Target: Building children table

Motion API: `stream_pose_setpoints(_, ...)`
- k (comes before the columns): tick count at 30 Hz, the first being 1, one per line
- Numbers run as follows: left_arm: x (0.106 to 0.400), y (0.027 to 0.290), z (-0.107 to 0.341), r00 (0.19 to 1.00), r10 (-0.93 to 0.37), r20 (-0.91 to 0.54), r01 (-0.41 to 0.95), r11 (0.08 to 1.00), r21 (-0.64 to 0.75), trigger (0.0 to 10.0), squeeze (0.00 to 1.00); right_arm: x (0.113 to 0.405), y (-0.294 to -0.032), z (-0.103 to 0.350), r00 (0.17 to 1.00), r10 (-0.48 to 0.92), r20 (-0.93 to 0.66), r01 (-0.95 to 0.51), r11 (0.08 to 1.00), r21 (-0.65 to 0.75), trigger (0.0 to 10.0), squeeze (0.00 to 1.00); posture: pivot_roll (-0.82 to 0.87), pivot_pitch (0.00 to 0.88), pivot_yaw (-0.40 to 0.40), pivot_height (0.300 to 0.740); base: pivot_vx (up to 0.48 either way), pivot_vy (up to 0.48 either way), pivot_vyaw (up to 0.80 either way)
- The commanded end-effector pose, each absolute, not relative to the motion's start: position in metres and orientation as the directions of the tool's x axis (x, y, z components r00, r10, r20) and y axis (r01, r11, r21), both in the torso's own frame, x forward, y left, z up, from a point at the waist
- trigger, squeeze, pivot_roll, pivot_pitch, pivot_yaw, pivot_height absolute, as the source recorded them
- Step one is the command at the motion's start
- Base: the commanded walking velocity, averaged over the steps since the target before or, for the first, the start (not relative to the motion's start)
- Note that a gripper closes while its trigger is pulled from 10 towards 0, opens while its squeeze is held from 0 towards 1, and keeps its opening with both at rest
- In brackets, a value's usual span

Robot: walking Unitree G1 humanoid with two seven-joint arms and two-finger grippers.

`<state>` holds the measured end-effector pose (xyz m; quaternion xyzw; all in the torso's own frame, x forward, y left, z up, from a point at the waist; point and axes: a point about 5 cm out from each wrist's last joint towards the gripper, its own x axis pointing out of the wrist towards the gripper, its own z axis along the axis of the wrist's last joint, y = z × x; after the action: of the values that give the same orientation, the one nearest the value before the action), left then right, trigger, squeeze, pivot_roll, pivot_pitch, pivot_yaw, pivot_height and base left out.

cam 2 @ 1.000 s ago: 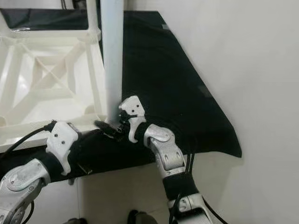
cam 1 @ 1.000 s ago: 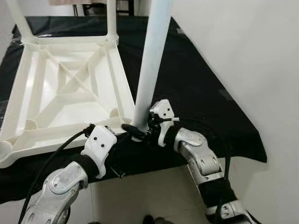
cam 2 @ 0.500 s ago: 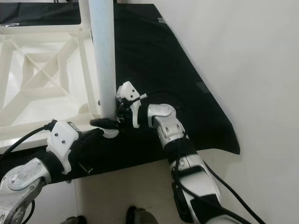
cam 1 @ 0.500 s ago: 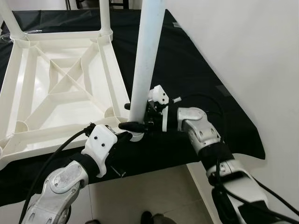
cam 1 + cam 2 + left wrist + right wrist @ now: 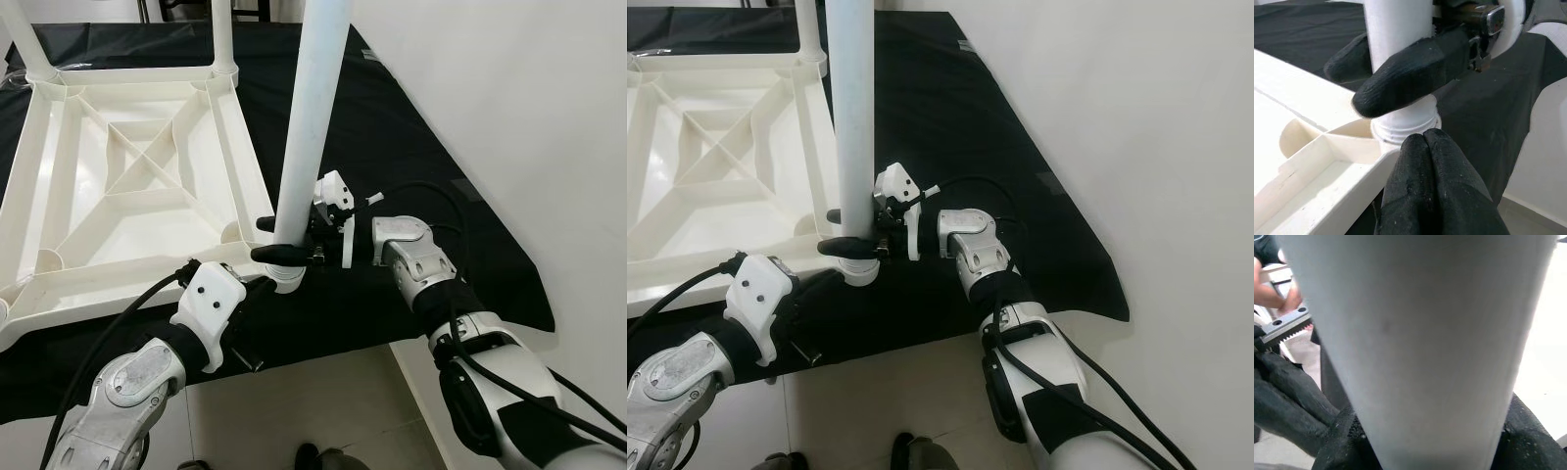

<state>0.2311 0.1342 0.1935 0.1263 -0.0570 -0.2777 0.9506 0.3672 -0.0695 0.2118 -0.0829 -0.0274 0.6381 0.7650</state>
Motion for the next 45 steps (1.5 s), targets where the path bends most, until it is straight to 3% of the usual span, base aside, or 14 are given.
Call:
stream_pose_setpoints(1,0.228,0.132,0.189,0.831,-0.556,0.014,0.534,0.804,0.262,10.0,0.0,0.372,-0.09,0.194,0.381,0.92,-0.093,-0.92,0.368,-0.133,0.0,0.0,0.11,0.225,-0.166,0.74,0.0,0.0,0.0)
stream_pose_setpoints(4,0.228,0.133,0.189,0.83,-0.557,0.013,0.535,0.803,0.261,10.0,0.0,0.374,-0.096,0.189,0.465,0.878,-0.108,-0.882,0.449,-0.144,0.0,0.0,0.11,0.227,-0.165,0.74,0.0,0.0,0.0)
stream_pose_setpoints(5,0.228,0.135,0.189,0.83,-0.558,0.01,0.537,0.802,0.261,10.0,0.0,0.377,-0.106,0.17,0.8,0.589,-0.117,-0.601,0.785,-0.15,0.0,0.0,0.1,0.23,-0.159,0.74,0.0,0.0,0.0)
stream_pose_setpoints(8,0.228,0.137,0.188,0.829,-0.56,0.0,0.54,0.799,0.264,10.0,0.0,0.344,-0.105,0.142,0.914,0.371,-0.167,-0.394,0.908,-0.142,0.0,0.0,0.1,0.247,-0.144,0.74,0.0,0.0,0.0)
stream_pose_setpoints(19,0.229,0.135,0.188,0.826,-0.563,0.005,0.543,0.798,0.26,10.0,0.0,0.342,-0.081,0.15,0.836,0.523,-0.167,-0.545,0.826,-0.143,0.7,0.0,0.1,0.226,-0.165,0.74,0.0,0.0,0.0)
stream_pose_setpoints(20,0.229,0.137,0.188,0.831,-0.556,0.006,0.535,0.803,0.264,10.0,0.0,0.342,-0.078,0.151,0.835,0.523,-0.17,-0.546,0.824,-0.149,10.0,0.0,0.1,0.225,-0.166,0.74,0.0,0.0,0.0)
stream_pose_setpoints(22,0.23,0.138,0.188,0.835,-0.55,0.008,0.529,0.806,0.266,10.0,0.0,0.344,-0.073,0.155,0.811,0.566,-0.147,-0.582,0.805,-0.116,10.0,0.0,0.1,0.225,-0.166,0.74,0.0,0.0,0.0)
stream_pose_setpoints(23,0.23,0.139,0.189,0.837,-0.548,0.01,0.526,0.808,0.266,10.0,0.0,0.342,-0.068,0.161,0.795,0.593,-0.127,-0.604,0.793,-0.079,10.0,1.0,0.1,0.225,-0.163,0.74,0.0,0.0,0.0)
stream_pose_setpoints(31,0.231,0.133,0.187,0.829,-0.559,0.012,0.538,0.803,0.256,10.0,0.0,0.346,-0.056,0.209,0.556,0.824,0.106,-0.824,0.564,-0.06,10.0,0.93,0.09,0.217,-0.168,0.74,0.0,0.0,0.0)
stream_pose_setpoints(32,0.23,0.132,0.187,0.828,-0.56,0.013,0.539,0.803,0.256,10.0,0.0,0.347,-0.057,0.213,0.491,0.864,0.109,-0.864,0.5,-0.069,10.0,0.19,0.09,0.216,-0.17,0.74,0.0,0.0,0.0)
stream_pose_setpoints(33,0.23,0.132,0.187,0.828,-0.56,0.014,0.539,0.803,0.255,10.0,0.0,0.348,-0.057,0.214,0.428,0.9,0.08,-0.895,0.435,-0.1,10.0,0.0,0.09,0.216,-0.17,0.74,0.0,0.0,0.0)
stream_pose_setpoints(37,0.23,0.131,0.187,0.83,-0.557,0.016,0.536,0.805,0.255,10.0,0.0,0.354,-0.059,0.214,0.309,0.951,-0.017,-0.939,0.303,-0.165,10.0,0.0,0.11,0.213,-0.179,0.74,0.0,0.0,0.0)
stream_pose_setpoints(44,0.23,0.131,0.187,0.833,-0.552,0.017,0.53,0.808,0.258,10.0,0.0,0.365,-0.057,0.222,0.265,0.962,-0.059,-0.952,0.251,-0.175,10.0,0.0,0.12,0.212,-0.182,0.74,0.0,0.0,0.0)
stream_pose_setpoints(45,0.23,0.132,0.188,0.835,-0.55,0.018,0.528,0.809,0.26,10.0,0.0,0.368,-0.056,0.226,0.258,0.964,-0.058,-0.953,0.245,-0.176,4.4,0.0,0.12,0.212,-0.182,0.74,0.0,0.0,0.0)
